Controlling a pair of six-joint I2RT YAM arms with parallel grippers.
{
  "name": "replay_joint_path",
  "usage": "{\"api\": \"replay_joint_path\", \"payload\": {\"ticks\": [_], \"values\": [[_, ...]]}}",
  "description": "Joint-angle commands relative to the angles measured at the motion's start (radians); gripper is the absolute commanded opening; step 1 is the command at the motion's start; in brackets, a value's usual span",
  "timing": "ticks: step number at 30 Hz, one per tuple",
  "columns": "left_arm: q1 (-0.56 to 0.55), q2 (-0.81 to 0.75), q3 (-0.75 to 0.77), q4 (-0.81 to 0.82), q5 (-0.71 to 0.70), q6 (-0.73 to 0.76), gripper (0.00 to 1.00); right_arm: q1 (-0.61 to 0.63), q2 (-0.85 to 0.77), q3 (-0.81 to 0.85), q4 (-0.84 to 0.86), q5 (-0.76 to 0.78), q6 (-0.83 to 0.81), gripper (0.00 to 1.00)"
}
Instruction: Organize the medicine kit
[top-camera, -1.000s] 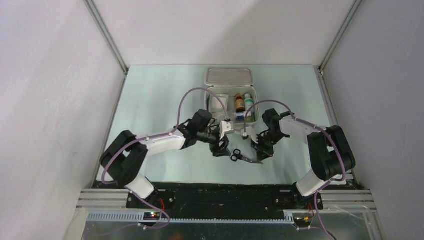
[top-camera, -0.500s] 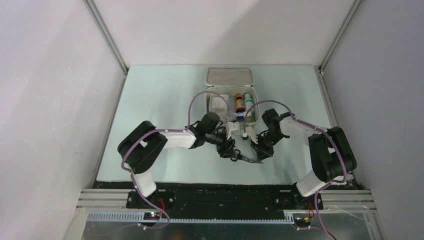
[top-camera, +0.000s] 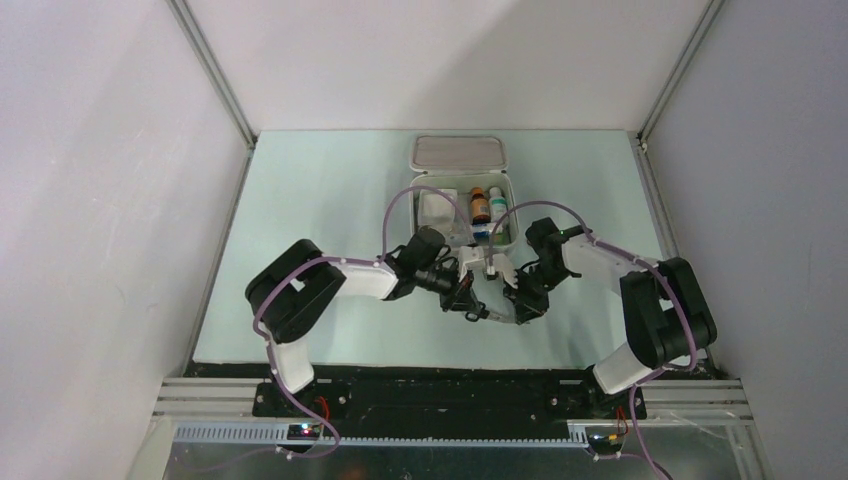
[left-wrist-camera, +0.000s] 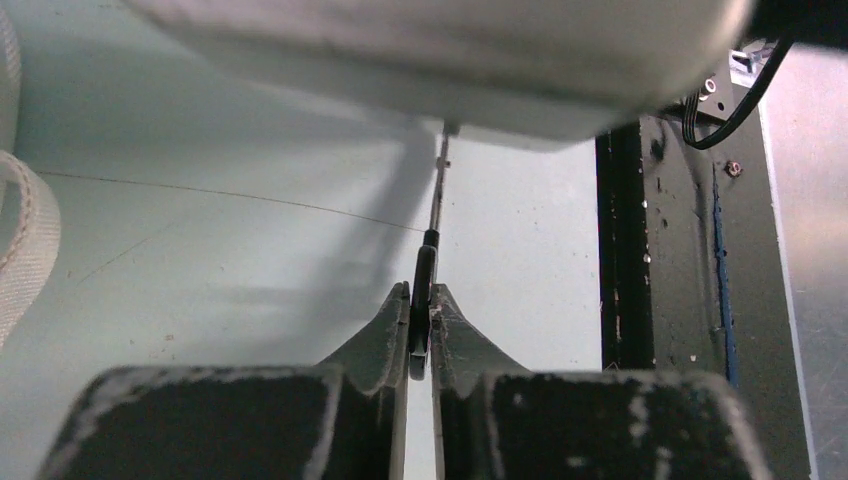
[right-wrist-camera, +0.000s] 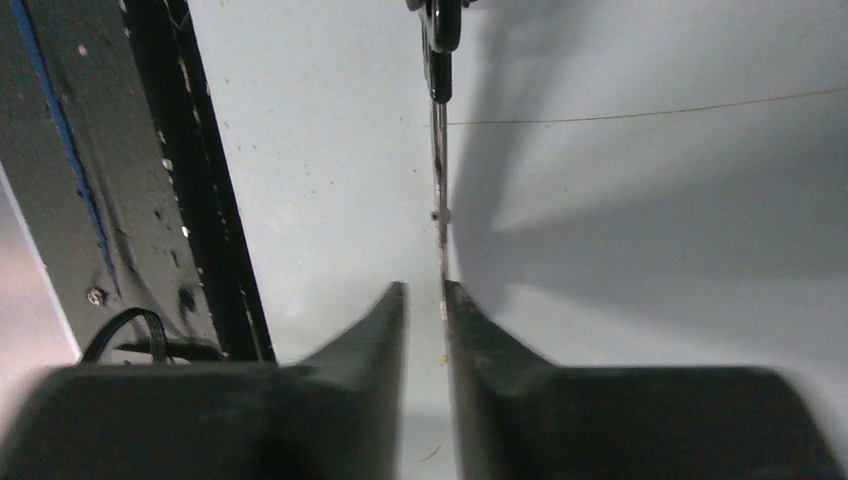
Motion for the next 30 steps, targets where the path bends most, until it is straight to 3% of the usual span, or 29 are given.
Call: {"api": "replay_joint_path", "payload": {"ticks": [1,2,6,12,22,26,30], "values": [[0.005,-0.035,0.010,0.049,-0.005,0.017,0.01,-0.017,-0.084,0.002,-0.006,-0.053,0.020,0.37],[0.005,-0.044,0.001,0.049,-0.009,0.024,0.00,-0.020,-0.096,0.002,-0.011,-0.059,0.018,0.46],[0.005,-0.096,-0.025,0.055,-0.051,0.073,0.00,-0.004,-0.086,0.001,-0.028,-0.064,0.038,0.53],[0.007,-0.147,-0.034,0.090,-0.050,0.092,0.00,0.025,-0.073,-0.012,0.055,-0.044,0.098,0.55],[0.021,-0.173,-0.019,0.094,-0.035,0.115,0.00,0.052,-0.051,-0.016,0.245,-0.027,0.229,0.48],[0.043,-0.193,-0.038,0.088,-0.035,0.103,0.00,-0.004,-0.111,0.009,0.188,-0.078,0.221,0.49],[0.102,-0.243,-0.026,-0.002,-0.002,0.118,0.00,-0.033,-0.241,0.053,0.145,-0.099,0.229,0.56]]}}
